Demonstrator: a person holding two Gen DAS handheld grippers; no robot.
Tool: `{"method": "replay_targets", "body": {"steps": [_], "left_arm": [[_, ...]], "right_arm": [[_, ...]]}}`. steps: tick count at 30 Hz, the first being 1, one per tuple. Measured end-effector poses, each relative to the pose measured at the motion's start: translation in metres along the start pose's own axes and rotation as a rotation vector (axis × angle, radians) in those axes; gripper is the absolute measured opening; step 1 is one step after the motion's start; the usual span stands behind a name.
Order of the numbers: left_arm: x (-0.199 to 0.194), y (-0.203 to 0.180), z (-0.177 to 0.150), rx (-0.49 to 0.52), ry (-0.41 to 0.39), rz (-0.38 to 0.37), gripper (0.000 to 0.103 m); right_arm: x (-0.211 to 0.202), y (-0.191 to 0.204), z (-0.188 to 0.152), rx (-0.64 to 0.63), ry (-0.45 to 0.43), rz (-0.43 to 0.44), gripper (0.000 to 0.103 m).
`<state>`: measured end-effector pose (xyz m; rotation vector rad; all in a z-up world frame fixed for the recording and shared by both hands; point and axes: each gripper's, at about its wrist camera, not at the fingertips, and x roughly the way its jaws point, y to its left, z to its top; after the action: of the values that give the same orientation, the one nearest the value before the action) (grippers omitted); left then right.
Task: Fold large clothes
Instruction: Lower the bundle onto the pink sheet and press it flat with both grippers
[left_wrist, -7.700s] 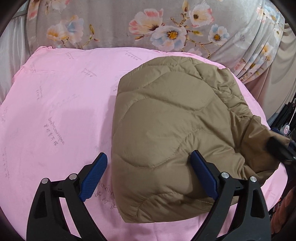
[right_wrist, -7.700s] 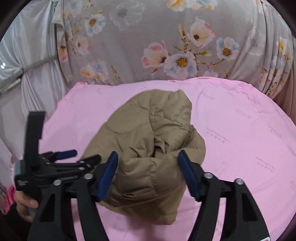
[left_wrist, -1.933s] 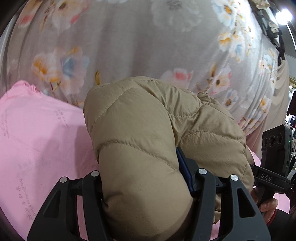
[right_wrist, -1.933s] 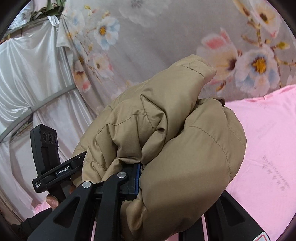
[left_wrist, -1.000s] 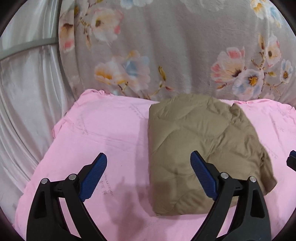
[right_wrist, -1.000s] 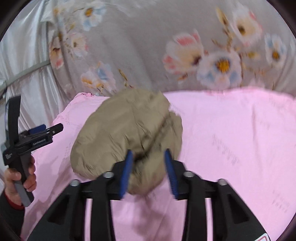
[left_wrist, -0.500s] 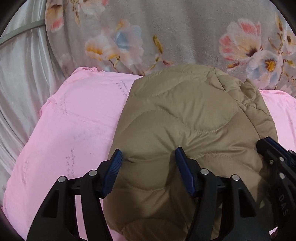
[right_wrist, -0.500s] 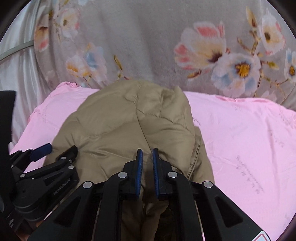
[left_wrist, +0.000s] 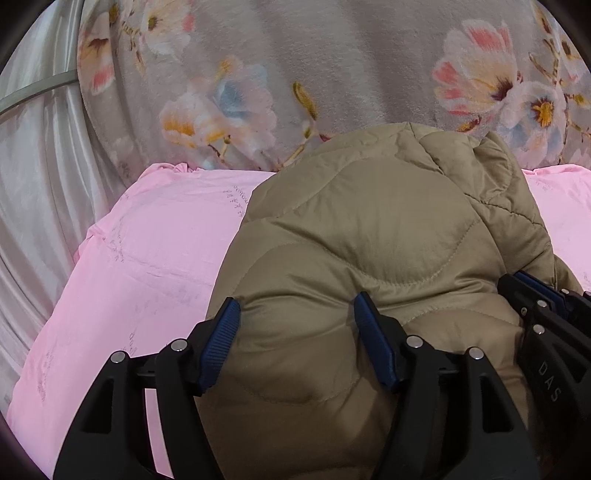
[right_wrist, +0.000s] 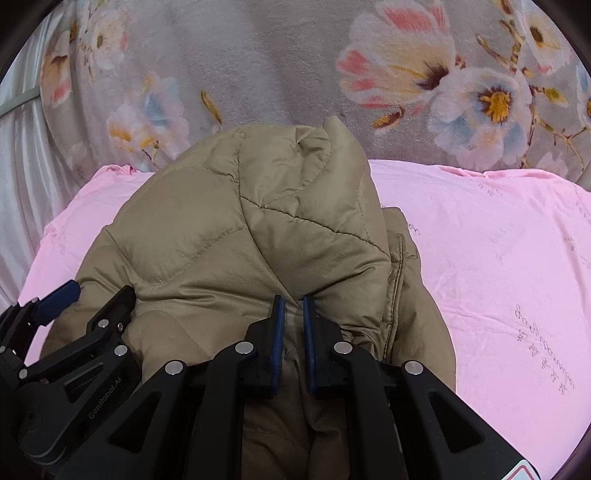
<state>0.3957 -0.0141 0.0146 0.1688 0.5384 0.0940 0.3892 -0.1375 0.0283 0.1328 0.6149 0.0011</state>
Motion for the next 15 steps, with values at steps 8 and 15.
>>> {"method": "replay_targets", "body": {"steps": [8, 15], "left_arm": [[0.008, -0.0013, -0.0021, -0.008, -0.009, -0.009, 0.064], [0.0092, -0.002, -0.0025, -0.012, -0.011, -0.009, 0.064]], "right_arm": [[0.0022, 0.0, 0.0014, -0.007, 0.004, -0.007, 0.007], [0.0023, 0.001, 0.0013, -0.015, 0.002, -0.015, 0.007]]}}
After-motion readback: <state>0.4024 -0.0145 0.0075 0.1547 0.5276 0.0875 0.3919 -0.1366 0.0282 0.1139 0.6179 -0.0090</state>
